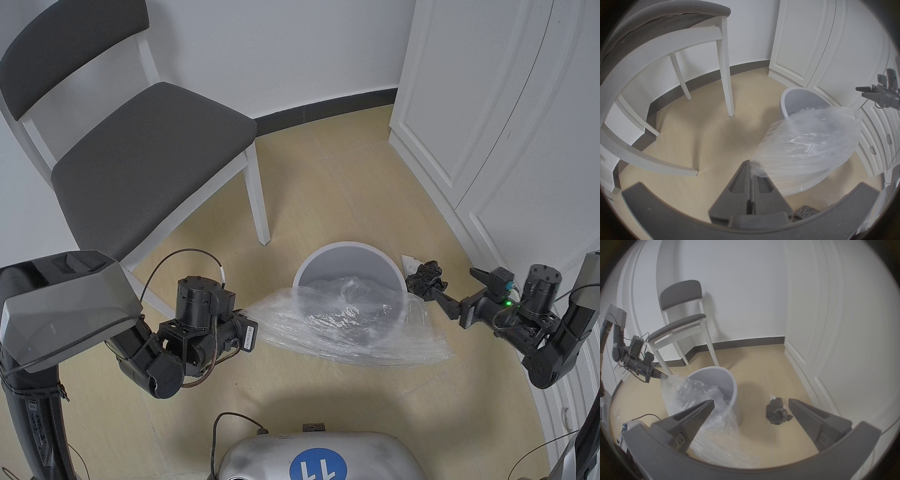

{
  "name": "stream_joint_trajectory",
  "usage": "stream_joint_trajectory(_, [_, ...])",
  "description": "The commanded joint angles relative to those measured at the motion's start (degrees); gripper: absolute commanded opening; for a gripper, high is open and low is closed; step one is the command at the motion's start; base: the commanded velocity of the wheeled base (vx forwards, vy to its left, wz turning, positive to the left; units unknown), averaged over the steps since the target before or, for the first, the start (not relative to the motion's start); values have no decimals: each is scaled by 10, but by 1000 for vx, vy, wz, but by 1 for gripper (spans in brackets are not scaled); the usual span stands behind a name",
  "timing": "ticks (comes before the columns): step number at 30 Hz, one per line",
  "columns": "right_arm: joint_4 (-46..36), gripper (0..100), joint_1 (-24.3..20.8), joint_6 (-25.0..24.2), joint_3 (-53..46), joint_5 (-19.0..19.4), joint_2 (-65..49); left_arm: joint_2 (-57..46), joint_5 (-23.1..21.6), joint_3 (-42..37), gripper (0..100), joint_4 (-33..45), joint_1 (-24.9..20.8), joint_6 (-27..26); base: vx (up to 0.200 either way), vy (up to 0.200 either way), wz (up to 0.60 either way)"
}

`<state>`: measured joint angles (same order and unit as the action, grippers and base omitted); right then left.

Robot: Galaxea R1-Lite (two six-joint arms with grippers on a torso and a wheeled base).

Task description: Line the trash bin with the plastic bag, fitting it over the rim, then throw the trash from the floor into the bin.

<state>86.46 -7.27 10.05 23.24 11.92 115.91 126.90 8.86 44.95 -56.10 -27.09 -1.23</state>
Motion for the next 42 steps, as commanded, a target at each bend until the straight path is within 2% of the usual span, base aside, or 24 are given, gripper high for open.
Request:
stream_joint_trajectory(1, [-190,100,-139,21,133,-117,-63,-10,2,-1,0,-1,-6,4,0,0,0])
stream_joint_trajectory(3, [-332,100,-172,21,206,-151,-83,-10,3,0,0,-1,-6,4,0,0,0])
stream_joint_trajectory(6, [-434,100,-191,21,261,-175,-94,-10,5,0,0,-2,-5,4,0,0,0])
stream_joint_trajectory(8, [-530,100,-208,22,312,-183,-95,-15,6,0,0,-3,-4,4,0,0,0])
stream_joint_trajectory(12, [-600,100,-235,23,338,-185,-89,-16,12,-2,0,-5,-3,3,0,0,0])
stream_joint_trajectory(19, [-605,100,-249,76,318,-193,-68,-15,12,1,0,-6,-1,3,0,0,0])
stream_joint_trajectory(25, [-604,100,-253,89,320,-197,-31,-14,13,-1,0,-7,5,3,0,0,0])
stream_joint_trajectory(28, [-604,100,-246,100,324,-202,-20,-14,13,0,0,-7,5,3,0,0,0])
stream_joint_trajectory(29, [-599,100,-231,116,332,-210,5,-15,13,0,0,-7,5,3,0,0,0])
stream_joint_trajectory(33, [-595,100,-214,115,362,-210,55,-13,13,1,0,-8,5,3,0,0,0])
stream_joint_trajectory(37, [-557,100,-204,113,394,-210,107,-8,13,5,0,-8,5,3,0,0,0])
stream_joint_trajectory(42, [-471,100,-203,110,455,-210,195,11,13,13,0,-19,5,3,0,0,0])
